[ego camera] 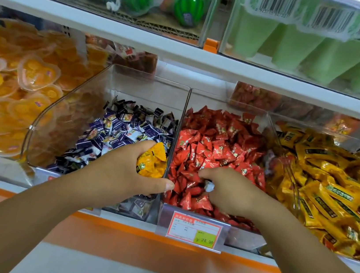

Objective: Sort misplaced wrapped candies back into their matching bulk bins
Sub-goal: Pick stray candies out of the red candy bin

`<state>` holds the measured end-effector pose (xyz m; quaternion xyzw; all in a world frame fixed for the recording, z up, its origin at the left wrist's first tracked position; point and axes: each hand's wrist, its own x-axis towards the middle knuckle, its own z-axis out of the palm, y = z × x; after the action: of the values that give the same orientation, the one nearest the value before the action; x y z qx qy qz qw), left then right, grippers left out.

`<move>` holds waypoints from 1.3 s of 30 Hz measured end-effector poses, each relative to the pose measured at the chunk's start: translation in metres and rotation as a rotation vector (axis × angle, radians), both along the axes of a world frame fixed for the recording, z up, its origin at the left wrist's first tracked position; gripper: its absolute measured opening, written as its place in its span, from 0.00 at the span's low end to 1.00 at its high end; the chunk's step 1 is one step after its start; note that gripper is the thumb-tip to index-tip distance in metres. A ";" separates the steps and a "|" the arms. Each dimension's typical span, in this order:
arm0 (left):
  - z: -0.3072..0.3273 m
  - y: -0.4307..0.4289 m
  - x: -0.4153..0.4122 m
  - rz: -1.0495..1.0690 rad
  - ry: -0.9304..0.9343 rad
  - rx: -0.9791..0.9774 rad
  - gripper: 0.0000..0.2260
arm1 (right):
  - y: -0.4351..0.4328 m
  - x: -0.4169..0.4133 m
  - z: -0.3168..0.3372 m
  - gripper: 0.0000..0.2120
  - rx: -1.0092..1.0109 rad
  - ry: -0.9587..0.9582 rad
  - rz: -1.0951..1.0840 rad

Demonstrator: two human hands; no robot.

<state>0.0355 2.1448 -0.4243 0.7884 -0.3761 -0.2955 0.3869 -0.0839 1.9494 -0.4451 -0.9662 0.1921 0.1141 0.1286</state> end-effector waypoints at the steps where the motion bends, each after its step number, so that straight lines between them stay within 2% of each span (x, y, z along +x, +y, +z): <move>1: 0.001 0.000 0.000 -0.003 0.000 -0.012 0.19 | -0.003 -0.001 0.003 0.08 0.050 -0.035 -0.011; 3: 0.001 0.000 0.000 0.002 0.001 -0.019 0.19 | -0.008 -0.004 0.009 0.07 0.174 -0.119 -0.062; 5: 0.001 0.000 0.000 0.003 0.013 -0.026 0.20 | -0.013 -0.010 0.016 0.12 0.280 -0.211 -0.109; 8: -0.002 0.000 0.002 -0.016 -0.017 -0.030 0.30 | -0.018 -0.015 0.021 0.15 0.310 -0.345 -0.141; 10: -0.003 0.000 0.002 -0.014 -0.022 -0.033 0.32 | -0.021 -0.016 0.020 0.17 0.298 -0.389 -0.188; 14: -0.001 0.000 0.001 -0.020 -0.027 -0.007 0.23 | -0.020 -0.012 0.021 0.17 0.300 -0.374 -0.251; 17: 0.000 0.000 0.000 -0.011 -0.016 0.005 0.18 | -0.020 -0.011 0.027 0.15 0.228 -0.262 -0.236; 18: 0.000 0.000 0.001 -0.009 -0.004 0.001 0.18 | -0.019 -0.012 0.030 0.14 0.217 -0.227 -0.224; 20: -0.002 0.001 0.002 -0.014 -0.014 -0.034 0.29 | -0.017 -0.014 0.037 0.12 0.253 -0.246 -0.212; 21: -0.001 0.001 0.001 -0.005 -0.013 -0.022 0.33 | -0.014 -0.014 0.041 0.11 0.280 -0.310 -0.210; 23: 0.000 0.001 0.000 0.006 -0.020 0.012 0.22 | -0.006 -0.006 0.050 0.10 0.322 -0.532 -0.186; 24: 0.001 0.001 0.000 0.016 -0.010 0.020 0.20 | 0.000 0.002 0.054 0.09 0.356 -0.643 -0.167; 27: 0.003 0.001 -0.001 0.016 -0.002 -0.019 0.32 | 0.019 0.033 0.060 0.18 0.612 -0.790 -0.062; 29: 0.005 0.001 -0.001 0.018 0.011 0.004 0.30 | 0.026 0.046 0.058 0.23 0.609 -0.736 0.004; 31: 0.007 0.001 -0.002 0.008 0.027 0.007 0.29 | 0.022 0.042 0.065 0.20 0.420 -0.631 0.011; 32: 0.007 0.001 -0.002 0.002 0.027 0.000 0.30 | 0.016 0.034 0.070 0.16 0.302 -0.531 0.012; 34: 0.009 0.001 -0.004 -0.004 0.030 0.004 0.33 | 0.003 0.012 0.074 0.13 0.156 -0.186 0.026; 36: 0.010 -0.001 -0.006 -0.007 0.036 0.032 0.35 | 0.002 -0.004 0.067 0.20 0.118 0.210 0.025; 37: 0.008 -0.001 -0.006 -0.008 0.029 0.042 0.37 | 0.005 -0.006 0.060 0.25 0.117 0.322 0.040; 39: 0.006 -0.001 -0.006 0.005 -0.003 0.050 0.40 | 0.013 -0.002 0.038 0.33 0.129 0.374 0.081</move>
<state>0.0296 2.1442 -0.4182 0.7992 -0.3670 -0.3026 0.3675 -0.0855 1.9620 -0.4069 -0.9249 0.1658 0.3087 0.1478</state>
